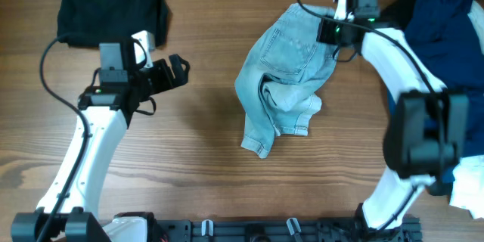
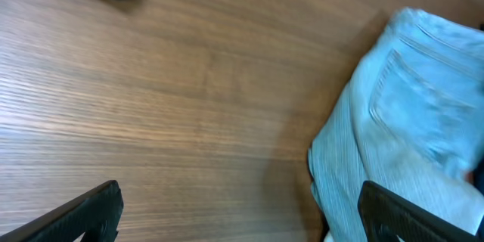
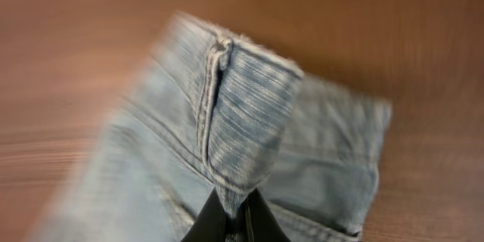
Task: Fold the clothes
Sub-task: 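Drag the jeans waistband leftward to spread the jeans out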
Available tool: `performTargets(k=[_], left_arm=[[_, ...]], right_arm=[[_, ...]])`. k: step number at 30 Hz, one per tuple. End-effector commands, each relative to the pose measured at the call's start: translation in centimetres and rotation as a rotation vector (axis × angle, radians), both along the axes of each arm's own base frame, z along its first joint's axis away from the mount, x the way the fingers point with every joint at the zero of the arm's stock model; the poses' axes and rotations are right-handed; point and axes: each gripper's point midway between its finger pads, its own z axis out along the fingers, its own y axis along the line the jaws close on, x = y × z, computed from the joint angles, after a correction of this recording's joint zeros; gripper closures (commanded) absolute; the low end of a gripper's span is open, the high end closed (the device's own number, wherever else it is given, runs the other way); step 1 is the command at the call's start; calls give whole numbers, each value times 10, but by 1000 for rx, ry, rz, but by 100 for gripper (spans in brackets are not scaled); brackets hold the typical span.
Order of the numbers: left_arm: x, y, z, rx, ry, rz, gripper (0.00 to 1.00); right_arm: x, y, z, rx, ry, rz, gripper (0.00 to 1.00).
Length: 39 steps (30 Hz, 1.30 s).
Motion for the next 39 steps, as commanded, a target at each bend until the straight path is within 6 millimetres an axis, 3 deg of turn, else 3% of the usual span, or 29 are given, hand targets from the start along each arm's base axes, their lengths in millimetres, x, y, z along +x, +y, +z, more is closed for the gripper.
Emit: performTargets(k=[1, 5, 8, 12, 14, 18, 23, 25, 27, 30, 35, 39], left_arm=[[10, 27, 62, 20, -153, 70, 0], [5, 50, 109, 31, -275, 132, 0], [-2, 57, 129, 37, -331, 154, 0], [-6, 56, 134, 37, -340, 153, 0], [-6, 56, 133, 37, -336, 153, 0], [-6, 58, 134, 53, -345, 147, 0], [-10, 64, 142, 57, -368, 165, 0], [-12, 63, 146, 58, -378, 164, 0], [-13, 63, 148, 58, -385, 164, 0], [-13, 66, 148, 69, -386, 177, 0], [-13, 85, 155, 143, -409, 266, 0], [-13, 97, 164, 180, -437, 317, 0]], right_arm=[[-5, 31, 105, 88, -225, 151, 96], [-17, 71, 132, 160, -271, 224, 96], [-22, 124, 142, 209, -312, 293, 96], [-34, 191, 169, 257, -420, 383, 96], [-40, 211, 183, 290, -451, 412, 96], [-52, 235, 191, 301, -473, 452, 96], [-46, 249, 168, 284, -440, 421, 95], [-45, 261, 154, 305, -417, 450, 86], [-46, 268, 142, 342, -375, 459, 94], [-53, 280, 126, 390, -304, 486, 96], [-93, 317, 96, 382, -191, 608, 96], [-148, 363, 82, 366, -136, 766, 96]])
